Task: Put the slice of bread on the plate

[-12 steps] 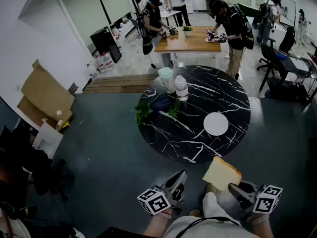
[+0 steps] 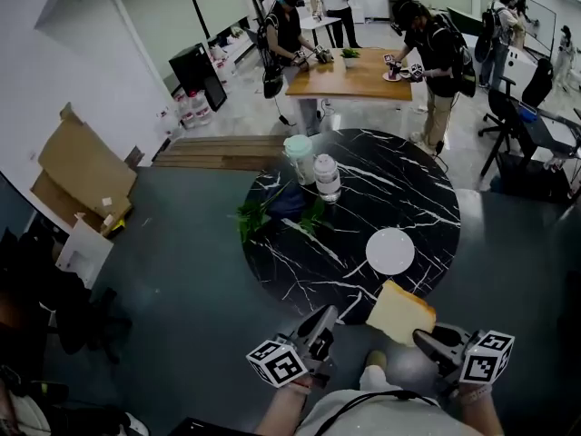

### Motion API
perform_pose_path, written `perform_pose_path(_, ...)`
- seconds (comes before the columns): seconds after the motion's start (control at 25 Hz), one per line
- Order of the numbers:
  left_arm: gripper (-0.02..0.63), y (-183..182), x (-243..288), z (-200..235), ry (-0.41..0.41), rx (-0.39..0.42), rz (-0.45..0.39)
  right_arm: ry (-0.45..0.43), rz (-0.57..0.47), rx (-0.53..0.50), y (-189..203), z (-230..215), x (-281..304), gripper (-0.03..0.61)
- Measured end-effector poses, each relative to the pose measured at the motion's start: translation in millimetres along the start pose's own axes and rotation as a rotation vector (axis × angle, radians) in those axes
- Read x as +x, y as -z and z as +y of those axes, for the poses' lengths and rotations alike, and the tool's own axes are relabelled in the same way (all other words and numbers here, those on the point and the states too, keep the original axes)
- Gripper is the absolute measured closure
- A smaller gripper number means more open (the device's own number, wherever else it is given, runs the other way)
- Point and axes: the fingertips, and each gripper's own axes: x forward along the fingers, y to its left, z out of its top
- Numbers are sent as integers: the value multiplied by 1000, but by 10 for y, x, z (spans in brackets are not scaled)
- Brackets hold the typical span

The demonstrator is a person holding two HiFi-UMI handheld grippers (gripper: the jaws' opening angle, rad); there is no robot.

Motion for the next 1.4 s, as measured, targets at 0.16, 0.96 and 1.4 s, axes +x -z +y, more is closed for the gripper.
perform_pose_path(0.16,604,11,275,75,-15,-17,0,1,24,19,-132,-264,64,488)
perform_pose_path(0.96,604,-142,985,500,-100,-60,14,-61,157,102,-472,-973,638,488)
perform_pose_path(1.4,604,-92,1546,1025,-37,-31,80,-5,134,288,-496,-1546,1153,488)
